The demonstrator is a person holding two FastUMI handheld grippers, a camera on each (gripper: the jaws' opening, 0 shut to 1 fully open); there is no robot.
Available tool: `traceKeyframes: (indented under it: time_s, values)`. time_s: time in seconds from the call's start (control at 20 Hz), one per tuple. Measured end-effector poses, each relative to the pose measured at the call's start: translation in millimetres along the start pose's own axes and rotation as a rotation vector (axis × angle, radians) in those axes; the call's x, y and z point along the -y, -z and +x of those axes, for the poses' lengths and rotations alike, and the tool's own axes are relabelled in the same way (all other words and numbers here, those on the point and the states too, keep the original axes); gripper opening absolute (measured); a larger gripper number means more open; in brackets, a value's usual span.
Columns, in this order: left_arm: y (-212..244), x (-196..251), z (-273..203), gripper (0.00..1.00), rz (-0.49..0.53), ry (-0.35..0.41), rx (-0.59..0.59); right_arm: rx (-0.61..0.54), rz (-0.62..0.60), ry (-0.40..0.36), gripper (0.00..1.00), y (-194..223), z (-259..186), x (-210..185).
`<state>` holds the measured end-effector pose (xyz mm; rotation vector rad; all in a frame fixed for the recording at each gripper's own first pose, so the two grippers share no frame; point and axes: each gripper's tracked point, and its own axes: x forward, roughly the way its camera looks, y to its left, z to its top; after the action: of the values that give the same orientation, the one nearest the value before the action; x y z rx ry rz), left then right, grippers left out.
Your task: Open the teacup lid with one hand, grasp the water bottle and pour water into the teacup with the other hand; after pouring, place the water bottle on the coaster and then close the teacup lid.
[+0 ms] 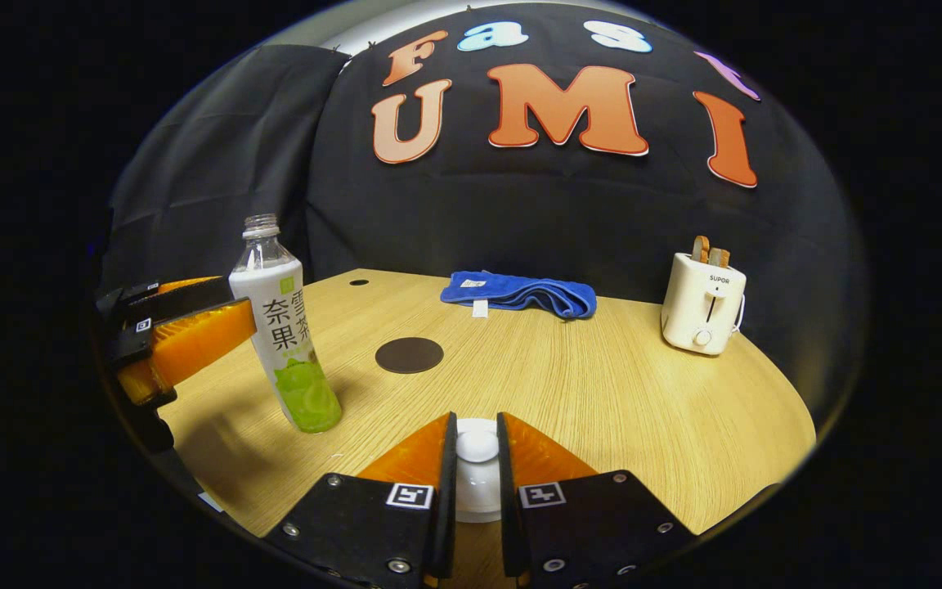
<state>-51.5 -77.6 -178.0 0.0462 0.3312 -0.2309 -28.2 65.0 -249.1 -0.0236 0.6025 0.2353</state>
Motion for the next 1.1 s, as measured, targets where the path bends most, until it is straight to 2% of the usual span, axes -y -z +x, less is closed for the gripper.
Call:
traceKeyframes:
  time_s: [0.25, 0.75, 0.9, 1.0, 1.1]
  values:
    - [10.5, 7.3, 7.0, 1.0, -0.019, 0.026, -0.03, -0.018, 0.082, -0.015, 0.21, -2.4, -0.2, 1.9]
    - [58.4, 13.1, 32.9, 1.0, -0.057, 0.044, -0.14, 0.062, 0.177, -0.012, 0.21, -30.9, -21.7, 21.5]
    - [66.0, 11.7, 38.7, 0.87, -0.074, 0.038, -0.157, 0.084, 0.187, 0.011, 0.21, -36.2, -29.2, 33.7]
    - [64.0, 8.3, 40.8, 0.71, -0.083, 0.025, -0.15, 0.097, 0.196, 0.026, 0.21, -39.1, -32.4, 41.6]
    - [67.3, 7.3, 39.0, 0.68, -0.073, 0.015, -0.158, 0.104, 0.204, 0.037, 0.21, -41.4, -35.0, 46.7]
